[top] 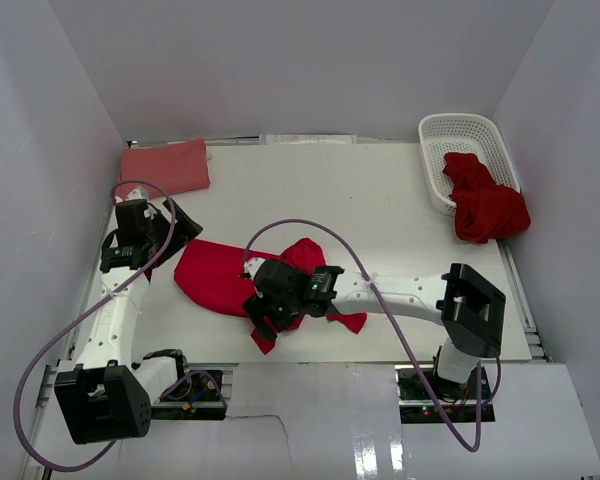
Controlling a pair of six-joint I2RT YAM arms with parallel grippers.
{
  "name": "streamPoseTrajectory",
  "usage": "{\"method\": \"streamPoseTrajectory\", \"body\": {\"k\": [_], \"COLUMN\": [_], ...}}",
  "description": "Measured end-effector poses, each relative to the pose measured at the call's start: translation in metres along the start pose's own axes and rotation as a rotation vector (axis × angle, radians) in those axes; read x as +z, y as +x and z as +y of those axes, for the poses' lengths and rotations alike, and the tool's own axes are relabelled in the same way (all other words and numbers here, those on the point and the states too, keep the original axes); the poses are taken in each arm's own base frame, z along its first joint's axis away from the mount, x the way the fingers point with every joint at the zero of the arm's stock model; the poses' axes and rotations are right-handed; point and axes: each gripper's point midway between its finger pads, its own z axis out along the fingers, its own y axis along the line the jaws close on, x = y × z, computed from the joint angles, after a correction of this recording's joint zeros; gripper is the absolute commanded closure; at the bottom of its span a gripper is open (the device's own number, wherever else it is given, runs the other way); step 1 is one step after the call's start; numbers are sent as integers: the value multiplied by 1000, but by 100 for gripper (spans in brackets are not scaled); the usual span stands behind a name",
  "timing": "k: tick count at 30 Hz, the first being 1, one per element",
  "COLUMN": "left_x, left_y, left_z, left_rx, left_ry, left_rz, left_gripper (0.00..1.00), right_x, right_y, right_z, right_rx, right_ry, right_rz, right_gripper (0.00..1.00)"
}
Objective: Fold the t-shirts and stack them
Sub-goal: Move the tshirt to the center of the board, then flatten out the tshirt
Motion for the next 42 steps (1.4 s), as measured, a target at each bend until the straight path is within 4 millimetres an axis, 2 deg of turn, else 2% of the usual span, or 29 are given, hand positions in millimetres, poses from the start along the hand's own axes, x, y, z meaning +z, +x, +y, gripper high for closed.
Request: {"method": "streamPoseTrajectory", "body": {"k": [2, 3, 8, 11, 18, 27, 31, 35, 36, 37, 38, 42], "left_x": [1, 2, 5, 6, 5, 2, 2, 2, 2, 2, 2, 1], "left_y": [-1, 0, 6, 5, 6, 4, 5, 5, 5, 5, 5, 4], "left_z": [5, 9, 23, 27, 25, 24, 24, 23, 23, 23, 22, 22], "left_rx": [-31, -48, -104, -124, -128, -128, -128, -127, -127, -127, -127, -124], "left_ry": [-4, -6, -22, -28, -11, -4, -1, 3, 4, 5, 5, 9], "left_rz": [1, 7, 23, 19, 19, 11, 13, 15, 16, 16, 16, 11], "left_gripper": [2, 2, 2, 2, 2, 2, 2, 2, 2, 2, 2, 2], "right_x": [6, 9, 24, 35, 57, 59, 59, 68, 70, 71, 74, 83], "right_y": [2, 4, 20, 27, 28, 28, 27, 33, 33, 30, 29, 18], "right_z": [14, 20, 43, 47, 40, 25, 19, 11, 10, 10, 10, 15], "right_rx": [12, 15, 41, 59, 94, 147, 171, 187, 192, 191, 185, 194], "right_ry": [-8, -12, -16, -8, 53, 129, 150, 174, 176, 175, 177, 165], "right_rz": [0, 3, 39, 63, 83, 76, 72, 94, 98, 93, 95, 93], "right_gripper": [34, 39, 40, 42, 43, 46, 55, 57, 62, 88, 92, 92]}}
